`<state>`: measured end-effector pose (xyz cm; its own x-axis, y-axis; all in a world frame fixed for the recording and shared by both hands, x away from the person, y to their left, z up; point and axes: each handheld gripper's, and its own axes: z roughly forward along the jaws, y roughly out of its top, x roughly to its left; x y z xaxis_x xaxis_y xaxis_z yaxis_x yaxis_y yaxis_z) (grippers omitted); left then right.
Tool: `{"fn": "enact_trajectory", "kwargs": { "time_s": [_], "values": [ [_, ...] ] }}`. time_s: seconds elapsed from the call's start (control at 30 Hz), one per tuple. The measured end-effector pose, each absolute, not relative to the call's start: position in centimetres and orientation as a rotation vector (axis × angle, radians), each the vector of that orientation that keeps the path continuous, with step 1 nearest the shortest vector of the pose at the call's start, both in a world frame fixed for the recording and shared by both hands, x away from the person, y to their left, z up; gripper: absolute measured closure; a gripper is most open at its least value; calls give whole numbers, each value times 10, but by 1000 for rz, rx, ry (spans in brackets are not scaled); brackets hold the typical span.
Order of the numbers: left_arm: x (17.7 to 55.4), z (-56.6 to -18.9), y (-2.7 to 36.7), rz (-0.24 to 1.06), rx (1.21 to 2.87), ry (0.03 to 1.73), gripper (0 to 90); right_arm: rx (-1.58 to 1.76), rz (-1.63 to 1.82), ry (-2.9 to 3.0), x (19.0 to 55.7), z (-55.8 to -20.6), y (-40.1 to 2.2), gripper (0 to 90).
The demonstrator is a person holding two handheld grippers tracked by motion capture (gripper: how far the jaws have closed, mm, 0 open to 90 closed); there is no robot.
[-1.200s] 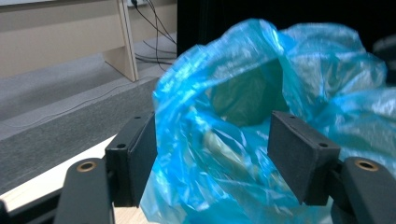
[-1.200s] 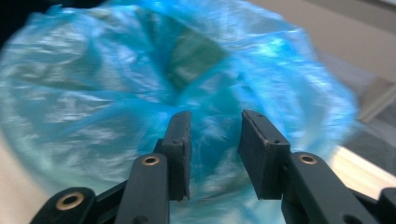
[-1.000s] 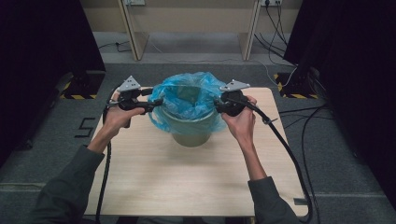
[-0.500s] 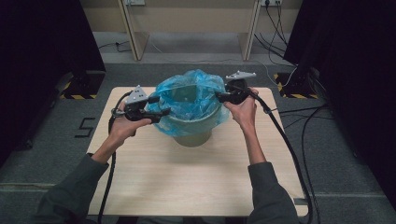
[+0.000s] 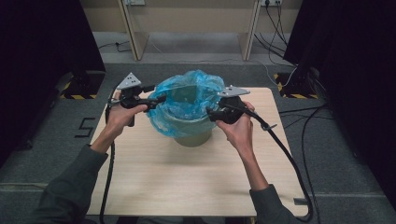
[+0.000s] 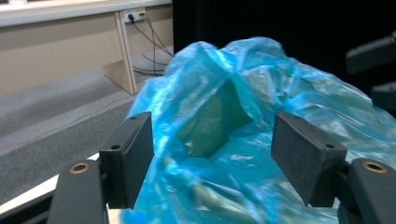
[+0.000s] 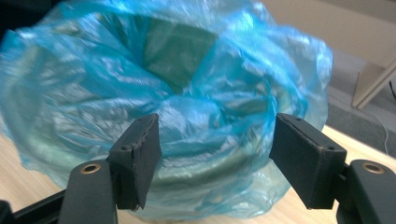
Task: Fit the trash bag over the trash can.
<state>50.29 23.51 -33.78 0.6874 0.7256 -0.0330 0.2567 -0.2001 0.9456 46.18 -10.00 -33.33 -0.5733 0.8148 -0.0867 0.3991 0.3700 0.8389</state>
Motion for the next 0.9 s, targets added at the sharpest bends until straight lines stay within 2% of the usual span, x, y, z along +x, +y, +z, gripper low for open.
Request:
{"fn": "enact_trajectory", "kwargs": {
  "time_s": [0.37, 0.43, 0.47, 0.53, 0.67, 0.73, 0.9],
  "values": [
    [524, -343, 245, 502, 1743, 853, 279, 1117, 1231, 2128, 516, -348, -131, 365],
    [528, -346, 247, 491, 1747, 864, 303, 1117, 1241, 2140, 524, -347, -135, 353],
    [528, -346, 247, 491, 1747, 864, 328, 1117, 1241, 2140, 524, -347, -135, 353],
    [533, -354, 249, 480, 1785, 880, 323, 1111, 1208, 2124, 520, -341, -134, 333],
    [532, -362, 249, 472, 1791, 898, 273, 1079, 1204, 2117, 503, -335, -129, 323],
    [520, -363, 245, 491, 1800, 865, 272, 1068, 1179, 2098, 484, -333, -122, 323],
    [495, -361, 234, 562, 1827, 821, 268, 1073, 1164, 2094, 468, -334, -115, 323]
  ]
}}
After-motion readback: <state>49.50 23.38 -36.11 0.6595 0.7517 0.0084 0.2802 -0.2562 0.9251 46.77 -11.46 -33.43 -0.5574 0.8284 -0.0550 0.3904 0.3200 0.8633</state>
